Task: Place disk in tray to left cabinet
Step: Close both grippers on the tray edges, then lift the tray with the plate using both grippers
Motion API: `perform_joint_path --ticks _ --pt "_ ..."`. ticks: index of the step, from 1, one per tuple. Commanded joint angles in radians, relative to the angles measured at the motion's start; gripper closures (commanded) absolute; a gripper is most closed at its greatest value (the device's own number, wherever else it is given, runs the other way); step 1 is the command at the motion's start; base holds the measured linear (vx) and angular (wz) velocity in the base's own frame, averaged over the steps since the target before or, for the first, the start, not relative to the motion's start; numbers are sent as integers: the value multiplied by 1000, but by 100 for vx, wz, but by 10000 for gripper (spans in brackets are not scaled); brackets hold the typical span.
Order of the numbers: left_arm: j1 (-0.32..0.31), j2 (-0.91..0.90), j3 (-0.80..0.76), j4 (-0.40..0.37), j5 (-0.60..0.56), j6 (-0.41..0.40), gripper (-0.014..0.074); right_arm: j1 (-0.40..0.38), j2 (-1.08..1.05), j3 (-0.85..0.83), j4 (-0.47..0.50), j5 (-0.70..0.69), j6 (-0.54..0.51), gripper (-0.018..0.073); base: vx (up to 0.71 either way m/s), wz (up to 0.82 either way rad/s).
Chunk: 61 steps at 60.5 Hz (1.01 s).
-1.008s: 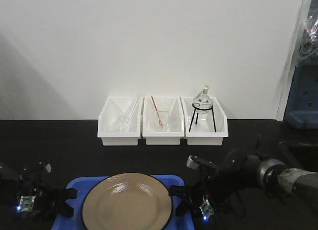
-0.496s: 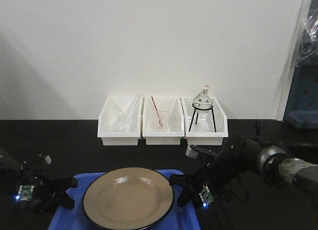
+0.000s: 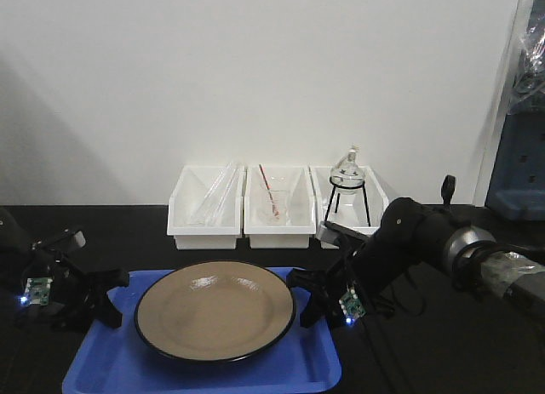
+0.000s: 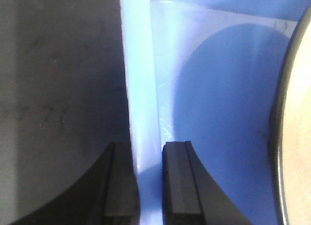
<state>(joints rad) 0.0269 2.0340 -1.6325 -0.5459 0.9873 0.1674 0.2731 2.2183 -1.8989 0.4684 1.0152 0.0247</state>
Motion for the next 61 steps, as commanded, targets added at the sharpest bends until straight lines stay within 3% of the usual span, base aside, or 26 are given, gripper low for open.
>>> perform_joint_path --ticks 1,35,61 --pt "-31 -74 -70 -150 55 -35 598 24 -84 -79 141 21 10 562 0 0" --pt "-31 -74 -280 -115 262 -199 598 24 -131 -218 99 147 112 562 0 0" --pt "-31 -179 -320 -80 262 -288 598 24 -171 -303 70 265 198 562 0 0"
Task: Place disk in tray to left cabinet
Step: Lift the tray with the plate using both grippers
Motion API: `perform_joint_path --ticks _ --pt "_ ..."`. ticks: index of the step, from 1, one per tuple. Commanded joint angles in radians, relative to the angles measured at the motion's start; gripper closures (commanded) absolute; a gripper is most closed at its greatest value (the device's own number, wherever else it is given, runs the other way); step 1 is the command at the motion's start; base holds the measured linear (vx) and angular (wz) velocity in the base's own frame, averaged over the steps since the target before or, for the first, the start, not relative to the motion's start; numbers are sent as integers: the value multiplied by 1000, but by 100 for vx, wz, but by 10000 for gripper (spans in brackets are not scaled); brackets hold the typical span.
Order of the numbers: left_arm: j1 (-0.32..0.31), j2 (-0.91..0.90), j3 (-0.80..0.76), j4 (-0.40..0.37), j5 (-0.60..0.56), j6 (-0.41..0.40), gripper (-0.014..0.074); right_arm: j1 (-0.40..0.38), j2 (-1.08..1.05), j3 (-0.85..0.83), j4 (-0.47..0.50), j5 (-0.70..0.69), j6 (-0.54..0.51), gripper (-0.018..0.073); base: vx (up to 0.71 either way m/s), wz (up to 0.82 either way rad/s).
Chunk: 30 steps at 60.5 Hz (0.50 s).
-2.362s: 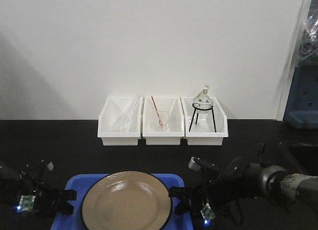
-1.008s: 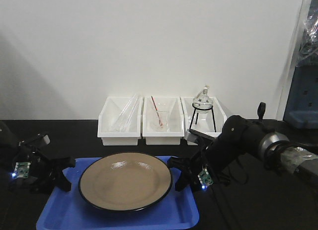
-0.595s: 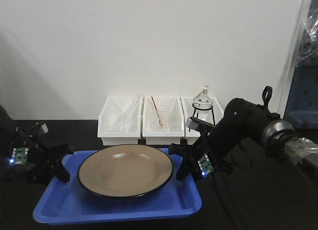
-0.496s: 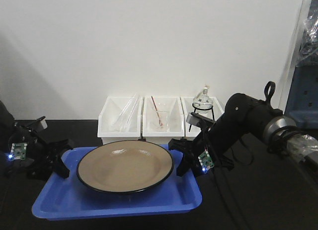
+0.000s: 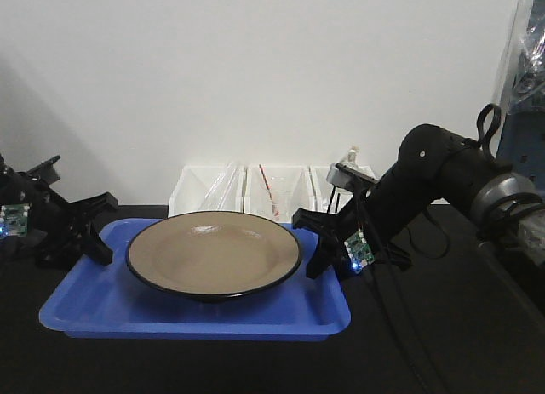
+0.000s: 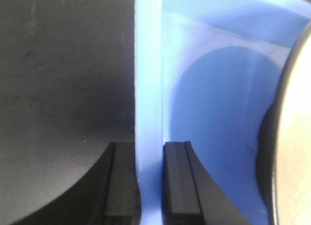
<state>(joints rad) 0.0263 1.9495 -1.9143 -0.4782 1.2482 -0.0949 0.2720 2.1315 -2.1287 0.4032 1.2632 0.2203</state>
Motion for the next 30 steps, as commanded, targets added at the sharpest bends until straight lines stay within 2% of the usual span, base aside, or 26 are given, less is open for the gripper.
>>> perform_joint_path --ticks 1,13,30 --pt "-30 -100 -38 -149 1 -27 598 25 -86 -80 136 17 6 562 0 0" --pt "-30 -155 -38 -149 1 -51 598 25 -107 -171 136 17 57 562 0 0" --pt "-30 -220 -38 -151 1 -83 598 25 -172 -169 137 17 69 562 0 0"
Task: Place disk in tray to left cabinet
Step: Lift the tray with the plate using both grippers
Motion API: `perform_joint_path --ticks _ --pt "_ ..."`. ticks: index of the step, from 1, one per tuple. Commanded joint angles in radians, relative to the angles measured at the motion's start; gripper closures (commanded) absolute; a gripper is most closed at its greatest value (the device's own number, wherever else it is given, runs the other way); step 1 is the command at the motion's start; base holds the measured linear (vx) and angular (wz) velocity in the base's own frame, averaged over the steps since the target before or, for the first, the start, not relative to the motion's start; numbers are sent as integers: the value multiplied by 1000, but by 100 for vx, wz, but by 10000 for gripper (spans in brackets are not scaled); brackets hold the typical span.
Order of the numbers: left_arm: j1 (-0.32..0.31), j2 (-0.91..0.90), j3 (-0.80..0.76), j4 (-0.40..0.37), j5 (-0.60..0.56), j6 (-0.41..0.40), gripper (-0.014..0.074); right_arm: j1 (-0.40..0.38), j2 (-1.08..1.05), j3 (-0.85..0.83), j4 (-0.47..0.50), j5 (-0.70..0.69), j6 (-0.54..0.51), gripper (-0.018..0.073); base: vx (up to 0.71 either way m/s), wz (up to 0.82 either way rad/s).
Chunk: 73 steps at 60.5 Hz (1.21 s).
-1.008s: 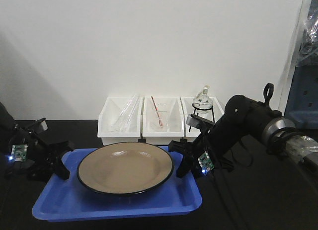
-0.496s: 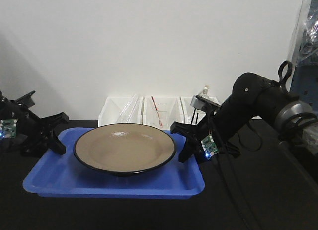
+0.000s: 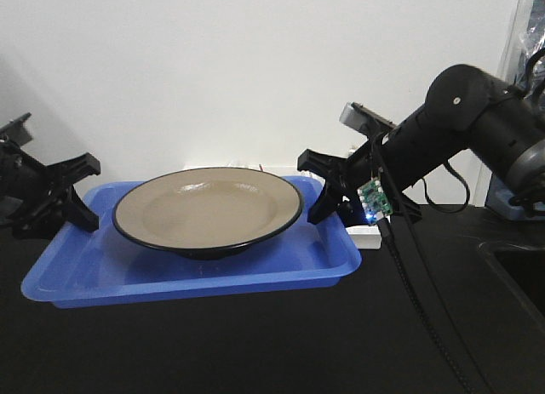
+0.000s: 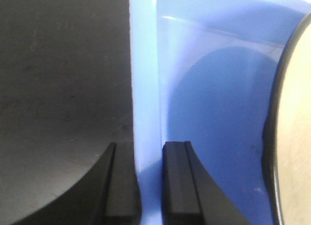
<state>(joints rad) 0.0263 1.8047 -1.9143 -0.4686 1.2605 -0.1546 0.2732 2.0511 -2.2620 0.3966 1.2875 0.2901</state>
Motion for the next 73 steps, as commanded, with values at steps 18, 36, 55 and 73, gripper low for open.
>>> perform_joint_path --ticks 18,36,55,73 --pt "-30 -114 -38 -239 -11 -48 598 24 -134 -36 154 -7 4 562 0 0" --pt "-30 -142 -38 -237 -11 -84 598 27 -136 -36 169 -7 -3 562 0 0" --pt "-30 -142 -38 -232 -15 -88 598 27 -136 -36 153 -7 -4 562 0 0" --pt "-30 -142 -38 -201 -34 -88 598 27 -136 -36 134 -7 -6 562 0 0"
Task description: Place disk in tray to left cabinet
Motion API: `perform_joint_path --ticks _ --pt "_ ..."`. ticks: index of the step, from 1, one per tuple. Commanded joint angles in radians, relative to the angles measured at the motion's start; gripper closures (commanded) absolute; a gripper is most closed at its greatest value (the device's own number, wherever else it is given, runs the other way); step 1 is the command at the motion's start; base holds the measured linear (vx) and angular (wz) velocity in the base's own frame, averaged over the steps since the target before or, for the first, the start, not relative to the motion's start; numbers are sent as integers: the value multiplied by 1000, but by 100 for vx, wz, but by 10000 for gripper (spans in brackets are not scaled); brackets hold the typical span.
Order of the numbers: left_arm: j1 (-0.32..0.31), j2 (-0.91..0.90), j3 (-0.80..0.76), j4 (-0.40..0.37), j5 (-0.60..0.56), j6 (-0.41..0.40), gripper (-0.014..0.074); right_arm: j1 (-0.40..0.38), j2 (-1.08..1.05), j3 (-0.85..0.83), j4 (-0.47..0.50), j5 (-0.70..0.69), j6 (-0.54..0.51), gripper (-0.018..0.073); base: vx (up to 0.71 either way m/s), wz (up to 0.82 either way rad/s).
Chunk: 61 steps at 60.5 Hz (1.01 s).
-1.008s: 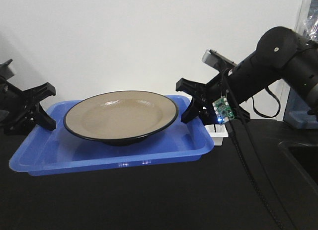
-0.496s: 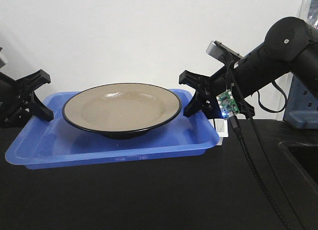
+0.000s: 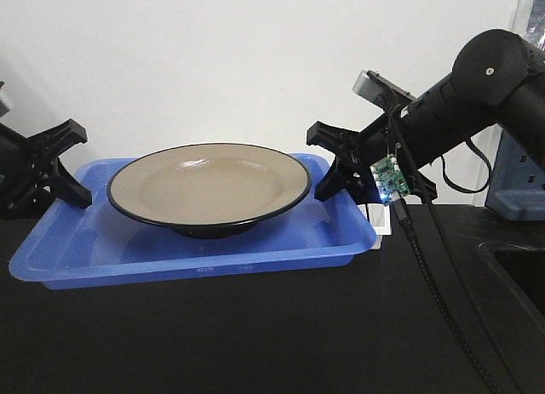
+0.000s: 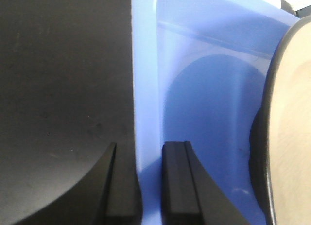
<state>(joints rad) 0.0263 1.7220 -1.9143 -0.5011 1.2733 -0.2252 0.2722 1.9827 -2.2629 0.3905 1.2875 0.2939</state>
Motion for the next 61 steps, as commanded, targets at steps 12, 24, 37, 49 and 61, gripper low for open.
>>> perform_joint_path --ticks 12,24,37,49,61 --pt "-30 -59 -38 -169 -66 -17 598 28 -68 -35 140 -7 -10 561 0 0" --pt "-30 -59 -38 -170 -52 -17 598 28 -68 -35 140 -7 -10 561 0 0" --pt "-30 -59 -38 -170 -52 -17 598 28 -68 -35 140 -7 -10 561 0 0" --pt "-30 -59 -38 -170 -52 -17 598 28 -68 -35 140 -7 -10 561 0 0" --pt "-30 -59 -38 -170 -52 -17 598 28 -68 -35 140 -7 -10 561 0 0"
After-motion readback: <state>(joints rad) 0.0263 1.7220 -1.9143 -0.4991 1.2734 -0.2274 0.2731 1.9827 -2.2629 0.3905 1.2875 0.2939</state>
